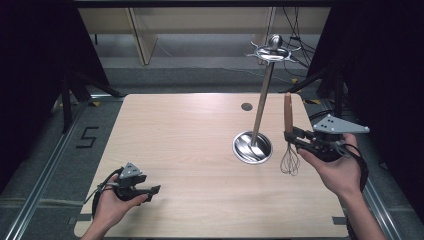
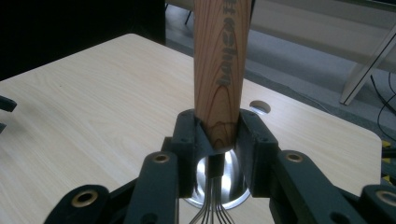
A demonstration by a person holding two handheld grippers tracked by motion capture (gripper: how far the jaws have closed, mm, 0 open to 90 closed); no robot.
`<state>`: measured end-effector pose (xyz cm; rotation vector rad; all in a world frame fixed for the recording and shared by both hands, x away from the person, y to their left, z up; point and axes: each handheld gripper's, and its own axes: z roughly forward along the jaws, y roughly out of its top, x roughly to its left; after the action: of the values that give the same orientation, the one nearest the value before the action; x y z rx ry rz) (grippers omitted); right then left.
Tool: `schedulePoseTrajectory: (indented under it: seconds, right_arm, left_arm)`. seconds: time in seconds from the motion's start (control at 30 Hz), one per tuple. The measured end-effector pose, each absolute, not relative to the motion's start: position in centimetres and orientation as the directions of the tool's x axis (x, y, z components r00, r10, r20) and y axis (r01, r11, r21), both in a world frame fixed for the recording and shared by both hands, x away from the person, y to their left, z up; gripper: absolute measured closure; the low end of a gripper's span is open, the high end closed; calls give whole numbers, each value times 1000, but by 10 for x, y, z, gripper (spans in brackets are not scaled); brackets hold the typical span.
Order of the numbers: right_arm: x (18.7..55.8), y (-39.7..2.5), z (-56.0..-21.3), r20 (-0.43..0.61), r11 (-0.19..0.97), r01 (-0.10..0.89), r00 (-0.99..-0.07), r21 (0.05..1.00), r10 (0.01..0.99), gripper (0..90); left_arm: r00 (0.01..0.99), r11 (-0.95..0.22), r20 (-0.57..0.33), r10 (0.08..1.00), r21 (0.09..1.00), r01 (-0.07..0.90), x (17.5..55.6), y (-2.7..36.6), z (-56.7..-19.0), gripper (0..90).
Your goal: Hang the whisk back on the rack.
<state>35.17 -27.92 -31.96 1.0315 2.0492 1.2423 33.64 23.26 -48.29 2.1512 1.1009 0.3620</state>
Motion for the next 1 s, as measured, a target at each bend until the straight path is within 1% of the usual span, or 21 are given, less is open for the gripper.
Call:
schedulePoseTrajectory:
  seconds: [0.07, 0.1, 0.17, 0.2, 0.33, 0.4, 0.43, 0.5, 0.53, 0.67, 0.7, 0.77, 0.8, 0.83, 0.93, 0.97, 1.0]
  right_arm:
    - [353, -281, -318, -52, 302, 341, -582, 890, 811, 708]
    - [352, -281, -317, -41, 289, 349, -572, 892, 819, 708]
    - [354, -282, -316, -60, 293, 328, -569, 898, 820, 708]
    - [354, -283, -314, -55, 298, 339, -573, 893, 818, 708]
    - [357, -284, -313, -58, 294, 326, -575, 898, 816, 708]
    - [357, -285, -312, -62, 289, 320, -567, 902, 821, 708]
    - [358, -286, -310, -47, 278, 330, -565, 902, 824, 708]
    - [359, -285, -310, -45, 255, 309, -553, 916, 832, 708]
    - [359, -285, -308, -37, 260, 325, -561, 909, 827, 708]
    - [361, -284, -305, -35, 241, 308, -550, 921, 835, 708]
    - [361, -285, -303, -30, 251, 322, -559, 913, 828, 708]
    - [362, -285, -301, -34, 244, 310, -554, 919, 832, 708]
    - [363, -286, -300, -36, 249, 305, -565, 919, 824, 708]
    - [363, -285, -299, -28, 239, 314, -551, 919, 834, 708]
    - [364, -285, -296, -30, 227, 300, -541, 926, 840, 708]
    - [365, -287, -293, -36, 248, 309, -558, 918, 829, 708]
    - [364, -286, -292, -5, 226, 338, -546, 913, 838, 708]
  left_arm:
    - [603, -409, -58, 795, 683, 605, 336, 232, -483, 312]
    - [604, -414, -56, 795, 677, 609, 337, 233, -482, 312]
    - [602, -408, -61, 796, 680, 609, 336, 232, -483, 312]
    - [600, -404, -64, 797, 683, 609, 336, 232, -483, 312]
    - [598, -400, -66, 799, 683, 611, 336, 232, -483, 312]
    - [601, -405, -64, 797, 681, 610, 337, 232, -483, 311]
    - [602, -407, -63, 796, 680, 610, 337, 232, -483, 311]
    - [605, -413, -62, 794, 676, 611, 337, 232, -483, 311]
    - [605, -411, -62, 794, 677, 610, 337, 232, -483, 310]
    - [599, -402, -67, 798, 682, 611, 336, 232, -483, 310]
    - [599, -402, -67, 798, 682, 611, 336, 232, -483, 310]
    - [600, -404, -66, 797, 681, 611, 337, 232, -483, 310]
    - [600, -404, -66, 797, 681, 611, 337, 232, -483, 310]
    - [600, -400, -68, 797, 684, 609, 336, 232, -483, 310]
    - [598, -398, -68, 798, 686, 610, 336, 232, -483, 310]
    - [598, -398, -68, 798, 685, 609, 336, 232, -483, 310]
    - [598, -398, -68, 799, 685, 610, 336, 232, -483, 310]
